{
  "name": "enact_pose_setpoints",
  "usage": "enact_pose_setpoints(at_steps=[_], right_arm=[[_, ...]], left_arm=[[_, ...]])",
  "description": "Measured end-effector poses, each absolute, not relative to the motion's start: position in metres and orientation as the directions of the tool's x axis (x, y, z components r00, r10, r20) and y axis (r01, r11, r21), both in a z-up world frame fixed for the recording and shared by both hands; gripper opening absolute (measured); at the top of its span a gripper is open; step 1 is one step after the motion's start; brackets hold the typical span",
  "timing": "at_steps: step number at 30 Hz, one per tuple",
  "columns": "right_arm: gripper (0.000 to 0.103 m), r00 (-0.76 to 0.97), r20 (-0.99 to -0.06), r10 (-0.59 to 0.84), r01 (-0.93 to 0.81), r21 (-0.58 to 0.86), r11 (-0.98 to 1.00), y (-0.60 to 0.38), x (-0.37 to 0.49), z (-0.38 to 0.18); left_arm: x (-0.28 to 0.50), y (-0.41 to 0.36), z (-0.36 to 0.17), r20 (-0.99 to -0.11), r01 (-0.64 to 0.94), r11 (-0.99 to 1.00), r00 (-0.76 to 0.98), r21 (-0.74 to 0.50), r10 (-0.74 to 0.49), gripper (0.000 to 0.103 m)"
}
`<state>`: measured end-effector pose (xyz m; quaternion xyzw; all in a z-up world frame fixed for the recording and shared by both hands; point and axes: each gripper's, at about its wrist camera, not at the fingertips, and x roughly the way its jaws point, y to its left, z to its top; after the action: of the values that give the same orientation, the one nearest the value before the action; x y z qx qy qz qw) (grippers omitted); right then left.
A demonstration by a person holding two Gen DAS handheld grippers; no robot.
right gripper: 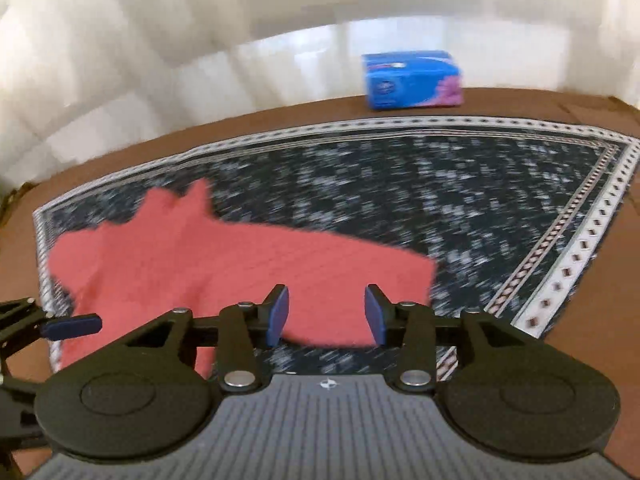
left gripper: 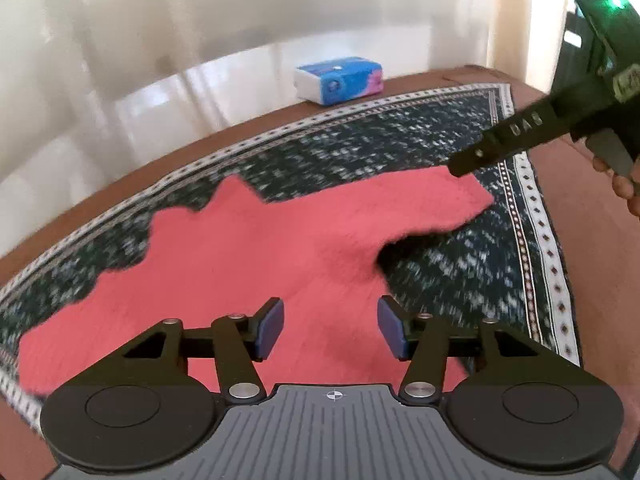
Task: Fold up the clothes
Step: 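Pin the sweater body with the left gripper while the right gripper grasps a sleeve cuff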
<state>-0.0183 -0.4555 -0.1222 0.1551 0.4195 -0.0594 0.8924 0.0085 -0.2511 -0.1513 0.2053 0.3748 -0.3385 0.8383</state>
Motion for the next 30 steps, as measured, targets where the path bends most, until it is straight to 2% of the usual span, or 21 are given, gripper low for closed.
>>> enact_pose_setpoints(at_steps=[6,16,17,18,19,20,24,25,30], right_arm=[[0.05,0.625,-0.776,0.08,0.238,0.288,0.927,-0.498,-0.002,-0.147],[0.05,0.608,-0.772,0.184,0.214,0.383,0.899,-0.528,0.007,-0.176],[0.045,0.609,-0.768,0.201,0.208,0.398,0.893,-0.529,0.007,-0.176],[0.037,0.608,-0.758,0.238,0.198,0.435,0.878,-0.531,0.007,-0.178],[0.02,0.605,-0.746,0.278,0.194,0.477,0.857,-0.533,0.007,-0.18],[0.012,0.603,-0.74,0.297,0.196,0.498,0.845,-0.534,0.006,-0.182],[0.01,0.609,-0.722,0.326,0.203,0.54,0.816,-0.538,0.003,-0.184],[0.009,0.617,-0.714,0.33,0.2,0.548,0.812,-0.539,0.001,-0.182],[0.009,0.661,-0.66,0.359,0.182,0.604,0.776,-0.537,-0.004,-0.158]], left_arm=[[0.012,-0.303,-0.17,-0.773,0.722,0.655,0.541,0.223,-0.332,0.067],[0.01,-0.346,-0.19,-0.785,0.731,0.589,0.568,0.345,-0.246,0.064],[0.01,-0.348,-0.19,-0.788,0.734,0.583,0.566,0.348,-0.243,0.064],[0.01,-0.351,-0.189,-0.79,0.738,0.577,0.564,0.351,-0.241,0.061],[0.01,-0.353,-0.189,-0.789,0.74,0.569,0.566,0.358,-0.238,0.051],[0.01,-0.355,-0.19,-0.787,0.741,0.56,0.57,0.37,-0.234,0.044],[0.015,-0.354,-0.19,-0.788,0.736,0.562,0.574,0.377,-0.223,0.008],[0.016,-0.353,-0.19,-0.789,0.734,0.567,0.574,0.375,-0.221,0.004],[0.026,-0.34,-0.177,-0.797,0.718,0.636,0.544,0.282,-0.262,0.002]])
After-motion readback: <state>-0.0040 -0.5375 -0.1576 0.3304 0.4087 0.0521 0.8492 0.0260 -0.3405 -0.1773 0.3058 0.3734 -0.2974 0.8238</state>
